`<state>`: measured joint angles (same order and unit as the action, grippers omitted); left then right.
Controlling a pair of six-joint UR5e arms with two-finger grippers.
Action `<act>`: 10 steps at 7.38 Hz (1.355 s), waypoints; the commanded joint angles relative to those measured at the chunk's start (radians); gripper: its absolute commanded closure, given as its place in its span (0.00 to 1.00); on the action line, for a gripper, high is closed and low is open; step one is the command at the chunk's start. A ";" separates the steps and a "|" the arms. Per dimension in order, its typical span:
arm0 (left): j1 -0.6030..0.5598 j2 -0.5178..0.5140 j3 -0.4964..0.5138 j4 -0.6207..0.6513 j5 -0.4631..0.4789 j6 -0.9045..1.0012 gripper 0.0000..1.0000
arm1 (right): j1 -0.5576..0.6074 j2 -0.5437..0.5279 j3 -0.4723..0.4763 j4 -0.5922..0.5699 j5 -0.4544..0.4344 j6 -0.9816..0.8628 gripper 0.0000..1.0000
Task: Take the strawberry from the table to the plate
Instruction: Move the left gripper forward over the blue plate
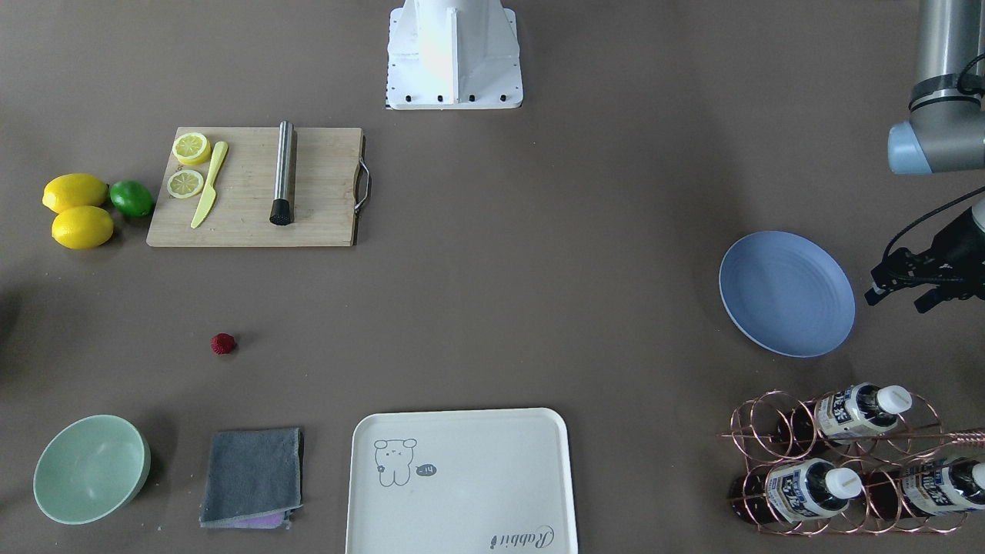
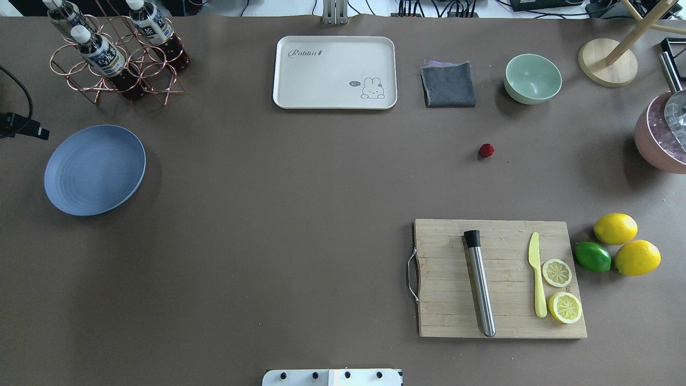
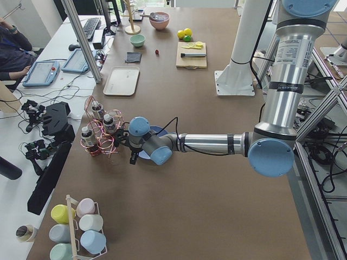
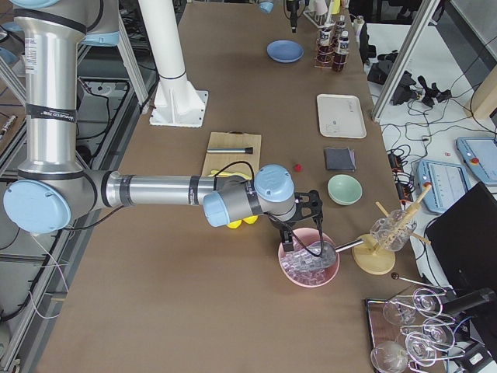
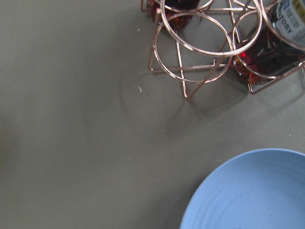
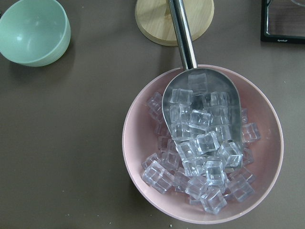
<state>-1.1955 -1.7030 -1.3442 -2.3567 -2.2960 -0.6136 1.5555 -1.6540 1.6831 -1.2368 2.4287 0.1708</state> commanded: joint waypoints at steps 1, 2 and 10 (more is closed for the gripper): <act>0.016 -0.001 0.031 -0.009 -0.051 -0.015 0.27 | 0.000 0.000 0.012 0.000 0.000 0.001 0.00; 0.019 -0.001 0.049 -0.028 -0.049 -0.014 0.34 | 0.000 0.000 0.012 0.000 0.000 0.001 0.00; 0.054 0.000 0.080 -0.062 -0.051 -0.017 0.56 | 0.000 -0.001 0.012 0.000 -0.002 0.003 0.00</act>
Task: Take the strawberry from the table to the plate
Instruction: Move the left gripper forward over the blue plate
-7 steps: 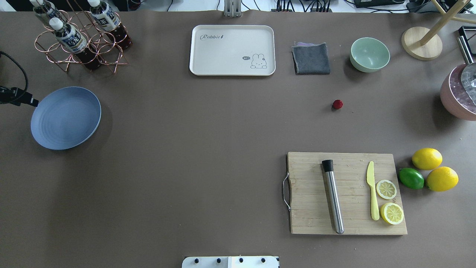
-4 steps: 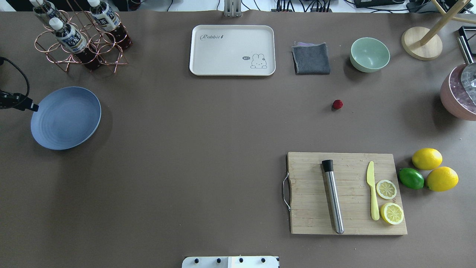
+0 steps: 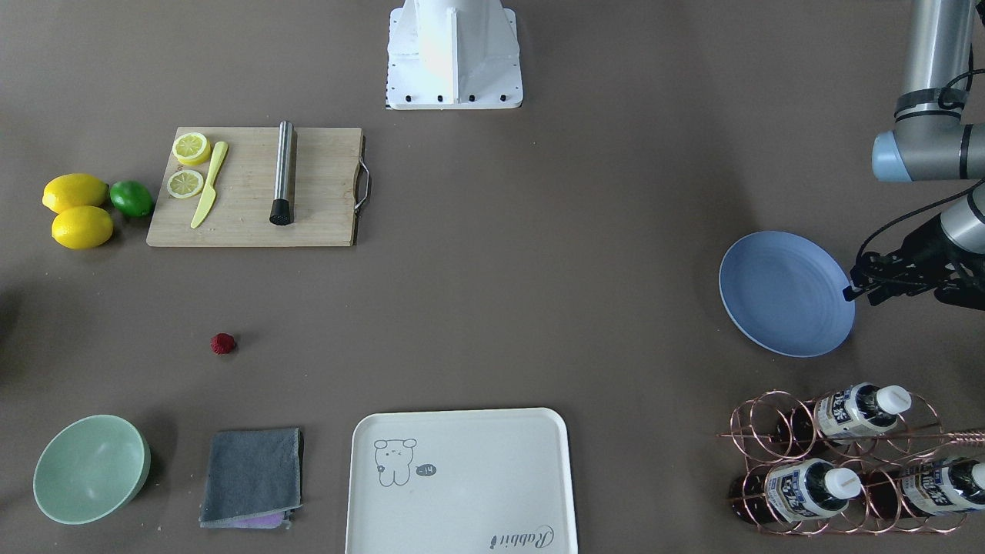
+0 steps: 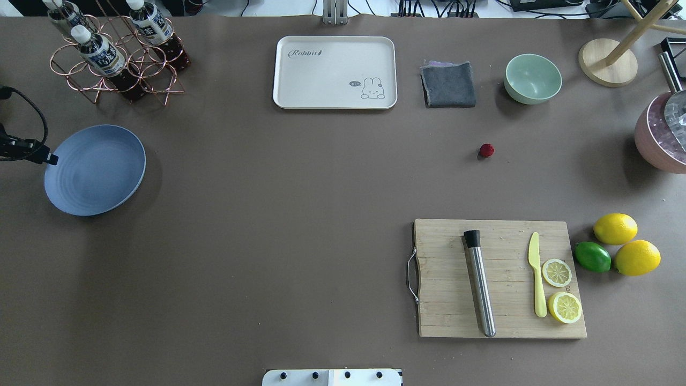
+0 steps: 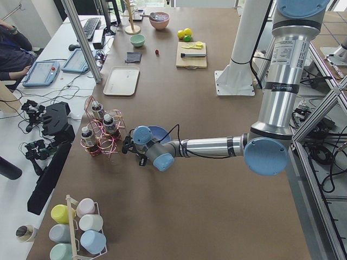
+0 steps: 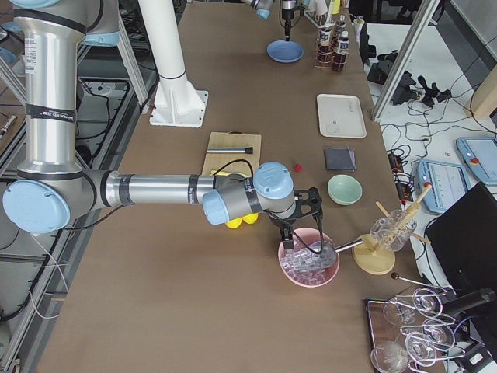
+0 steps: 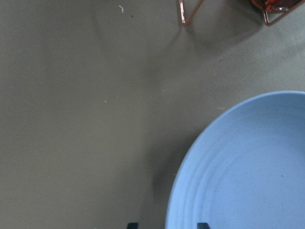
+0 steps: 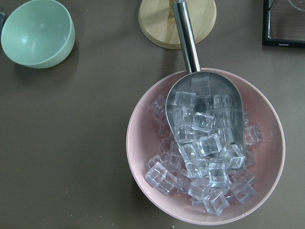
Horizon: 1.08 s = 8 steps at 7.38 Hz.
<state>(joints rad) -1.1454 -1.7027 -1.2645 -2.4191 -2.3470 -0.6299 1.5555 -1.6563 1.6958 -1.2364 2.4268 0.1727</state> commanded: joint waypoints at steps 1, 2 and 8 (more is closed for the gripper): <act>0.007 0.000 0.004 0.000 0.000 -0.001 0.58 | 0.000 0.001 -0.001 0.000 0.000 0.001 0.00; 0.009 0.000 0.005 -0.002 0.002 -0.001 0.59 | 0.000 0.001 -0.001 0.000 0.000 0.001 0.00; 0.024 -0.002 -0.001 0.000 -0.002 -0.002 1.00 | 0.000 0.000 0.001 0.000 0.000 0.001 0.00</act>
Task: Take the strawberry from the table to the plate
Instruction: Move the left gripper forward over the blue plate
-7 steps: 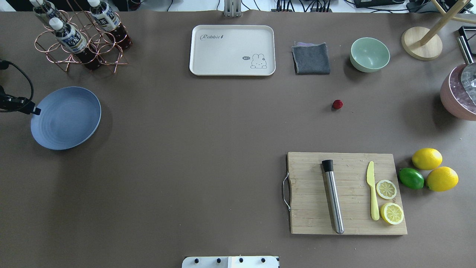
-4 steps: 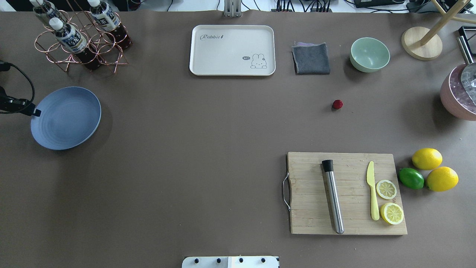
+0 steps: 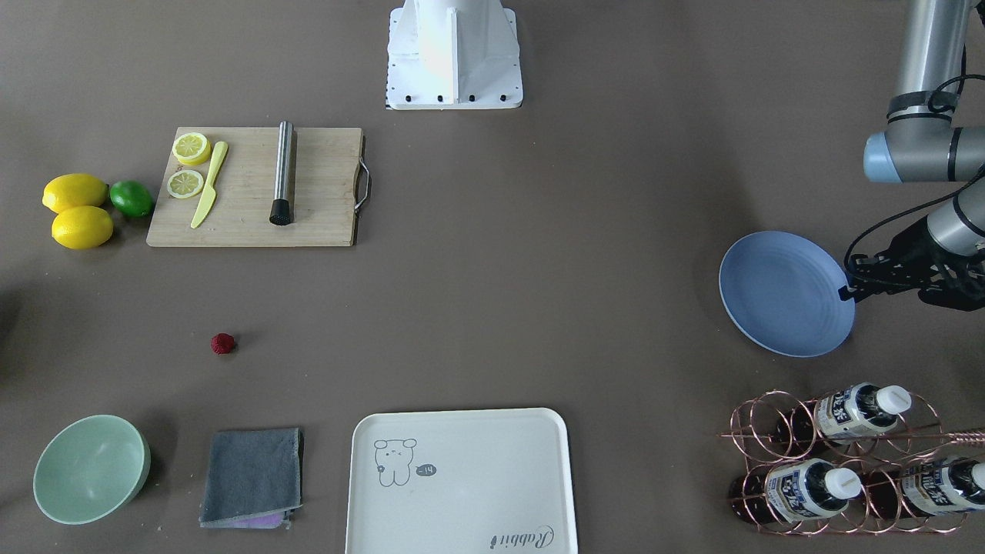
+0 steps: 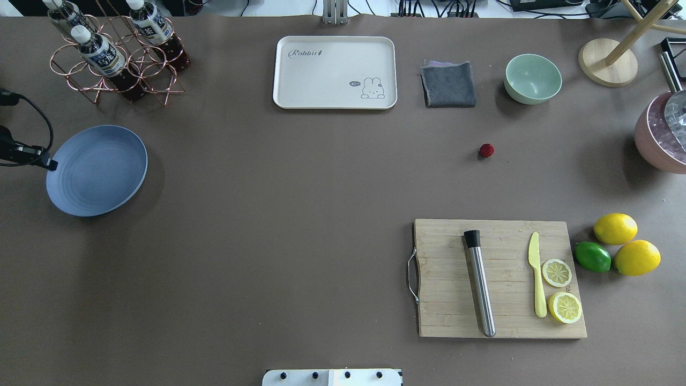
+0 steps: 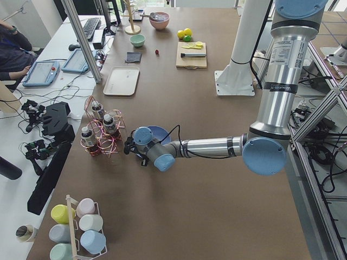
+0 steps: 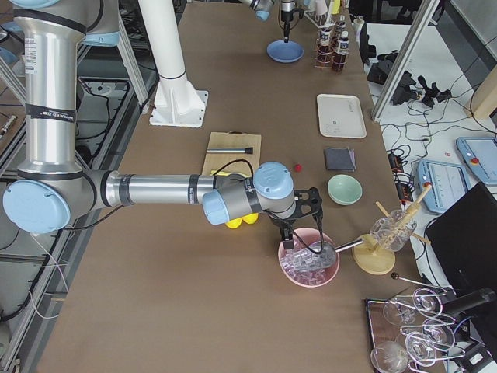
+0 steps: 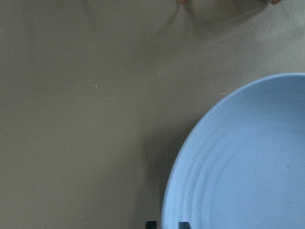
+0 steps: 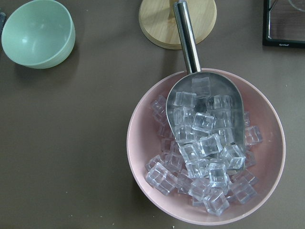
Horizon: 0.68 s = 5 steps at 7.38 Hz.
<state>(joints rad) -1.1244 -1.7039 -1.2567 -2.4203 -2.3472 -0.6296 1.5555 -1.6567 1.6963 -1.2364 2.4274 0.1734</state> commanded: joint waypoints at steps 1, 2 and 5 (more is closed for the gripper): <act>0.003 -0.014 -0.018 0.001 -0.004 -0.028 1.00 | 0.000 0.000 0.000 0.000 -0.001 0.000 0.00; 0.002 -0.025 -0.033 0.001 -0.071 -0.059 1.00 | 0.000 0.000 0.000 0.000 0.001 0.000 0.00; 0.003 -0.031 -0.185 0.009 -0.123 -0.284 1.00 | 0.000 0.002 0.000 0.000 0.001 0.000 0.00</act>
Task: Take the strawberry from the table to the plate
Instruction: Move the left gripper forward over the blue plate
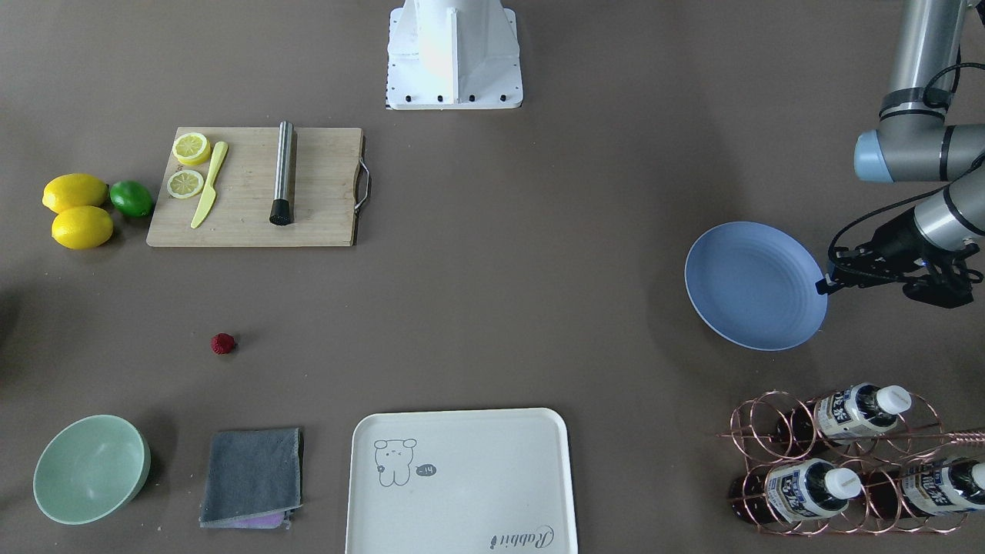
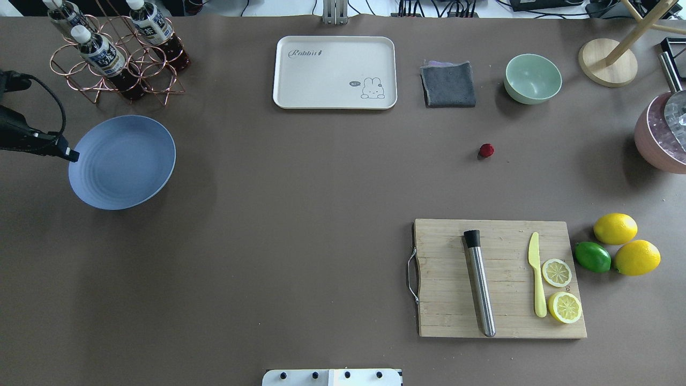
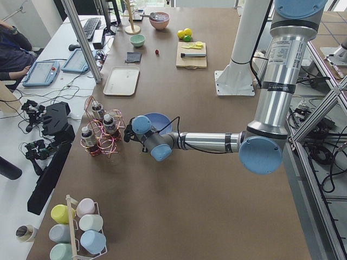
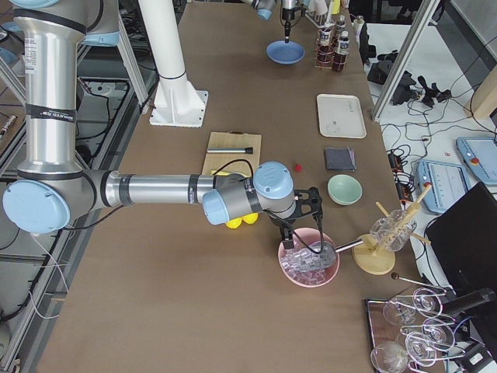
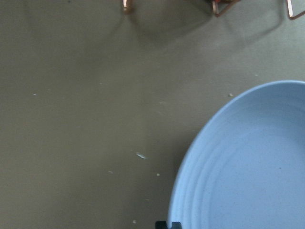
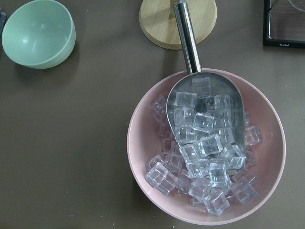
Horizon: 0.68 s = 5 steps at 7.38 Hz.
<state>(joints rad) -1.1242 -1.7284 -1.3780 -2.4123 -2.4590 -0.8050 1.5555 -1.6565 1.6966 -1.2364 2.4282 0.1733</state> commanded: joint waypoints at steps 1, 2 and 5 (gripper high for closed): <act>0.036 -0.038 -0.105 0.001 -0.006 -0.208 1.00 | 0.000 0.003 0.000 0.000 0.000 0.000 0.00; 0.122 -0.062 -0.140 -0.001 0.026 -0.302 1.00 | 0.000 0.001 0.000 0.000 0.000 0.000 0.00; 0.340 -0.254 -0.167 0.085 0.209 -0.529 1.00 | 0.000 0.001 0.000 0.000 0.008 0.000 0.00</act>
<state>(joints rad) -0.8765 -1.9032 -1.5392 -2.3849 -2.3334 -1.2700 1.5554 -1.6550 1.6966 -1.2364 2.4327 0.1734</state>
